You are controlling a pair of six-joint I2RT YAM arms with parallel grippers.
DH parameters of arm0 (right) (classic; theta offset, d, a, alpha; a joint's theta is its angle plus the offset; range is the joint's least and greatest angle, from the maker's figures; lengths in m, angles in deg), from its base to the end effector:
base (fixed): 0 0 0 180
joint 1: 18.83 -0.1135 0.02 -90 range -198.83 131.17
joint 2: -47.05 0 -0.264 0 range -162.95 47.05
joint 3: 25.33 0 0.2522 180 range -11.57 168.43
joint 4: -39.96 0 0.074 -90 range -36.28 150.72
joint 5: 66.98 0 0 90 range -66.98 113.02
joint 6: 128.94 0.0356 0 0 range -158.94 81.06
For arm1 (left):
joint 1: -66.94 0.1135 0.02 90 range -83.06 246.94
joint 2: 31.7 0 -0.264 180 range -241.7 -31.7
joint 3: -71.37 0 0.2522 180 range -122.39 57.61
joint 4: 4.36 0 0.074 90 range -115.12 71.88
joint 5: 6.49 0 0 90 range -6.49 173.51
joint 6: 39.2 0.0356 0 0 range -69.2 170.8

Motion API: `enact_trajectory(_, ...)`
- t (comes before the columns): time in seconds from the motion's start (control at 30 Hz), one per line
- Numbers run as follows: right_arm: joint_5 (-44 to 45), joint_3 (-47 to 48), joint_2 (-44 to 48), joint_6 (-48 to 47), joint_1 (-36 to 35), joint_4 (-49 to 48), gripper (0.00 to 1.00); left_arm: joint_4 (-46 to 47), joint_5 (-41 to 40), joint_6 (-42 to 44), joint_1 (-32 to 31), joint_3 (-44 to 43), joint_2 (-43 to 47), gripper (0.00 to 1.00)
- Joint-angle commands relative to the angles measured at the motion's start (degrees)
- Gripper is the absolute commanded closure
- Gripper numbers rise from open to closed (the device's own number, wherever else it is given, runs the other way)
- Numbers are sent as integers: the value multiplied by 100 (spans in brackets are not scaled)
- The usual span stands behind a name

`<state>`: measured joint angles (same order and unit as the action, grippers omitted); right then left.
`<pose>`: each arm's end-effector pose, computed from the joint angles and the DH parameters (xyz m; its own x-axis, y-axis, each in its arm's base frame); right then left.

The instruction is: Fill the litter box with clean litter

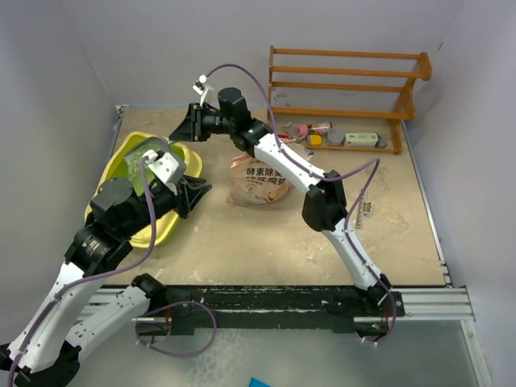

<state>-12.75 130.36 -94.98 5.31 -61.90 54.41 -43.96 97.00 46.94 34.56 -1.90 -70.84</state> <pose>0.4066 0.4086 0.3341 -0.6918 0.1283 -0.7106 -0.6957 0.1452 0.7035 0.1071 -0.0778 0.4113 -0.1286 0.0040 -0.9917 0.7098 0.6987 -0.0892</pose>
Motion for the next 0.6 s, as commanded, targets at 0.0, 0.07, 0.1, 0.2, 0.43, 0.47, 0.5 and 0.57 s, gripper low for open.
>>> enact_trajectory(0.0,347,401,123,-310,19,-379,100,174,47,-19,13,79,29,74)
enact_trajectory(0.07,525,376,131,-457,18,-377,100,187,49,5,13,110,13,74)
enact_trajectory(0.1,618,349,151,-524,23,-388,100,189,46,14,13,117,15,74)
enact_trajectory(0.2,915,244,220,-760,20,-444,100,230,41,50,13,163,-3,74)
enact_trajectory(0.43,1434,154,225,-1258,43,-594,100,355,53,97,13,310,-53,75)
enact_trajectory(0.47,1460,161,212,-1326,48,-587,100,372,48,104,13,314,-47,74)
enact_trajectory(0.5,1494,151,218,-1389,45,-594,100,371,46,104,13,309,-37,75)
enact_trajectory(0.57,1547,120,235,-1521,44,-633,100,373,37,113,15,318,-42,74)
